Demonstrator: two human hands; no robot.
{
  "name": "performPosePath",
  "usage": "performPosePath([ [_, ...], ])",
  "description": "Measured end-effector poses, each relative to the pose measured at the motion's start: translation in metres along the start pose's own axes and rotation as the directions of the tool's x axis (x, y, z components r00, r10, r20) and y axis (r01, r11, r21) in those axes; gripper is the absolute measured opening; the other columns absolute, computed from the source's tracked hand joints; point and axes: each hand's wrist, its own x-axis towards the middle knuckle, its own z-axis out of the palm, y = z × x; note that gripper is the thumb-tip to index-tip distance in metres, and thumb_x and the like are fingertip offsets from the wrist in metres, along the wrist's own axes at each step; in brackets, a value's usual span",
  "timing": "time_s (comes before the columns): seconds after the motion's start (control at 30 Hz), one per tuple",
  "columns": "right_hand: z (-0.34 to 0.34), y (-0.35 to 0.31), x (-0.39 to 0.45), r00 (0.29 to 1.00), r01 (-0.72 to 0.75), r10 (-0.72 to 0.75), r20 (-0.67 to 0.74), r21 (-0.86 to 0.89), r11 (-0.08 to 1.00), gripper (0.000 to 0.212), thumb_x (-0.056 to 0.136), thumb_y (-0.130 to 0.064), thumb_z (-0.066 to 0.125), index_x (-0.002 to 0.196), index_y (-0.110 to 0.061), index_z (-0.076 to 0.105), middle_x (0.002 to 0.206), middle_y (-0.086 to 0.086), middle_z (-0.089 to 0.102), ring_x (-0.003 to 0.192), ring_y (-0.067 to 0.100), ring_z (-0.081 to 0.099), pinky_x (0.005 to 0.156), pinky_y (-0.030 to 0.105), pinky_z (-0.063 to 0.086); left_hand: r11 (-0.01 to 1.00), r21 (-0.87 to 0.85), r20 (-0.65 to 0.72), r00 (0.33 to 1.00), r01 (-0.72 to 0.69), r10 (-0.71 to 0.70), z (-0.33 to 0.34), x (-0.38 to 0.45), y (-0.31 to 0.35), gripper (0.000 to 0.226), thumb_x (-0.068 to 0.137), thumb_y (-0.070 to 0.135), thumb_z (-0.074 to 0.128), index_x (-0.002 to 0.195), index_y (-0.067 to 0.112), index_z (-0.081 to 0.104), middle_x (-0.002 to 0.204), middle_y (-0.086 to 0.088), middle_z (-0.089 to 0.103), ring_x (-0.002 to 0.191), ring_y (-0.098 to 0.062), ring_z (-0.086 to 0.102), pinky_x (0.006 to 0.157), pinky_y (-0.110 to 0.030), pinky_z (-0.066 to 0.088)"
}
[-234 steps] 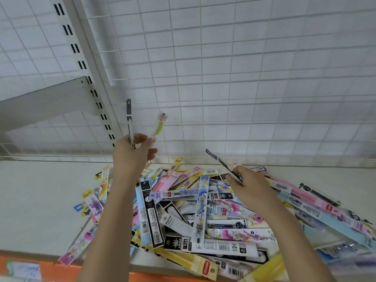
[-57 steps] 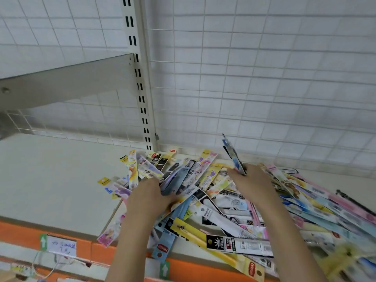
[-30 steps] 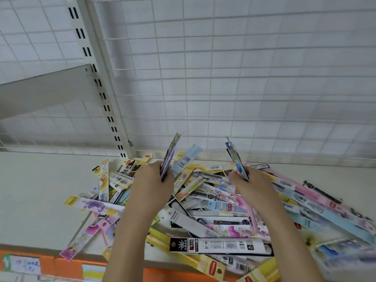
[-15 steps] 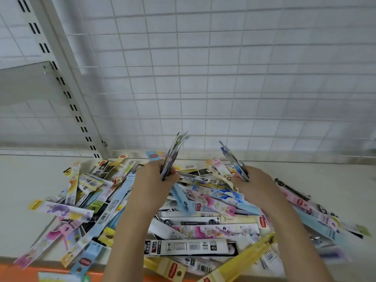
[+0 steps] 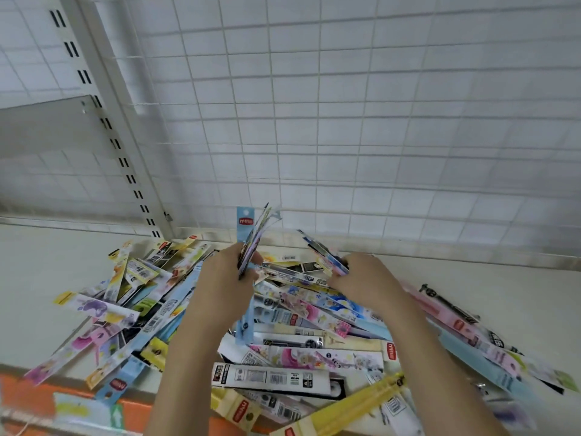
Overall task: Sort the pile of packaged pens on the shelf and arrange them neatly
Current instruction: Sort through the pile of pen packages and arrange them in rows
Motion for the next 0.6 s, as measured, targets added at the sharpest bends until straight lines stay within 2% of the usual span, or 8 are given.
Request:
performPosePath([
  [0.03,0.003,-0.004,0.005,1.000,0.012,-0.012,-0.005,-0.018,1.000,0.022,0.084,-0.026,0.058,0.067,-0.016,0.048,0.062,0.001,0.049,0.058,0.019,0.049,0.050,0.026,0.035,1.000,0.002,-0.009,1.000,0.010,-0.010,-0.002,-0.001,-0.002,0.017,0.090,-0.001,0.048,0.089,0.013,0.057,0.084,-0.011,0.065,0.069,-0.022,0.058,0.058,-0.027,0.045],
  [0.1,0.010,-0.011,0.012,1.000,0.024,-0.025,-0.015,-0.055,0.998,0.018,0.085,-0.026,0.057,0.072,-0.016,0.049,0.064,-0.001,0.049,0.055,0.014,0.047,0.046,0.025,0.033,1.000,-0.014,-0.040,0.999,0.022,-0.023,-0.005,-0.004,-0.007,0.015,0.091,-0.001,0.044,0.087,0.009,0.055,0.088,-0.012,0.066,0.081,-0.027,0.064,0.064,-0.033,0.049],
  [0.2,0.022,-0.014,0.018,0.999,0.036,-0.038,-0.009,-0.145,0.989,0.015,0.087,-0.025,0.057,0.081,-0.013,0.050,0.064,-0.001,0.048,0.054,0.013,0.046,0.044,0.024,0.030,0.998,-0.028,-0.088,0.995,0.052,-0.054,-0.009,-0.008,-0.014,0.010,0.094,0.004,0.043,0.088,0.004,0.052,0.081,-0.008,0.062,0.083,-0.031,0.064,0.063,-0.033,0.047],
  [0.3,0.026,-0.012,0.016,0.999,0.040,-0.039,0.011,-0.185,0.982,0.011,0.086,-0.023,0.055,0.086,-0.011,0.055,0.063,-0.001,0.051,0.054,0.013,0.049,0.043,0.022,0.030,0.997,-0.035,-0.108,0.992,0.067,-0.070,-0.012,-0.012,-0.020,0.010,0.094,0.007,0.043,0.099,0.000,0.049,0.081,-0.023,0.061,0.077,-0.038,0.061,0.067,-0.048,0.049],
  [0.4,0.019,-0.008,0.011,0.998,0.056,-0.058,-0.005,-0.176,0.983,0.014,0.083,-0.024,0.059,0.079,-0.012,0.054,0.069,0.000,0.053,0.057,0.015,0.050,0.044,0.023,0.032,0.999,-0.028,-0.145,0.988,0.045,-0.048,-0.008,-0.017,-0.021,0.020,0.094,0.006,0.044,0.115,0.006,0.044,0.073,-0.017,0.058,0.066,-0.032,0.057,0.054,-0.038,0.041],
  [0.47,0.013,-0.005,0.007,0.997,0.060,-0.066,-0.032,-0.163,0.985,0.013,0.084,-0.022,0.059,0.084,-0.010,0.054,0.077,0.001,0.055,0.057,0.014,0.048,0.044,0.023,0.030,0.999,-0.047,-0.166,0.986,0.028,-0.035,-0.003,-0.021,-0.019,0.034,0.095,0.006,0.043,0.128,0.013,0.038,0.068,-0.013,0.054,0.057,-0.026,0.051,0.051,-0.032,0.035],
  [0.53,0.008,-0.001,0.001,0.996,0.058,-0.068,-0.066,-0.147,0.987,0.012,0.084,-0.018,0.057,0.093,-0.011,0.053,0.072,-0.001,0.051,0.059,0.015,0.047,0.045,0.023,0.031,0.995,-0.096,-0.157,0.987,0.020,-0.034,0.003,-0.024,-0.015,0.045,0.096,0.007,0.043,0.137,0.019,0.031,0.063,-0.009,0.049,0.051,-0.022,0.043,0.050,-0.030,0.032],
  [0.6,0.004,0.004,-0.005,0.993,0.058,-0.071,-0.098,-0.126,0.990,0.005,0.085,-0.017,0.055,0.088,-0.015,0.054,0.065,-0.004,0.048,0.063,0.018,0.050,0.047,0.023,0.032,0.992,-0.123,-0.151,0.988,0.021,-0.039,0.008,-0.026,-0.013,0.053,0.097,0.009,0.043,0.144,0.019,0.022,0.061,-0.006,0.046,0.050,-0.021,0.041,0.049,-0.029,0.031],
])
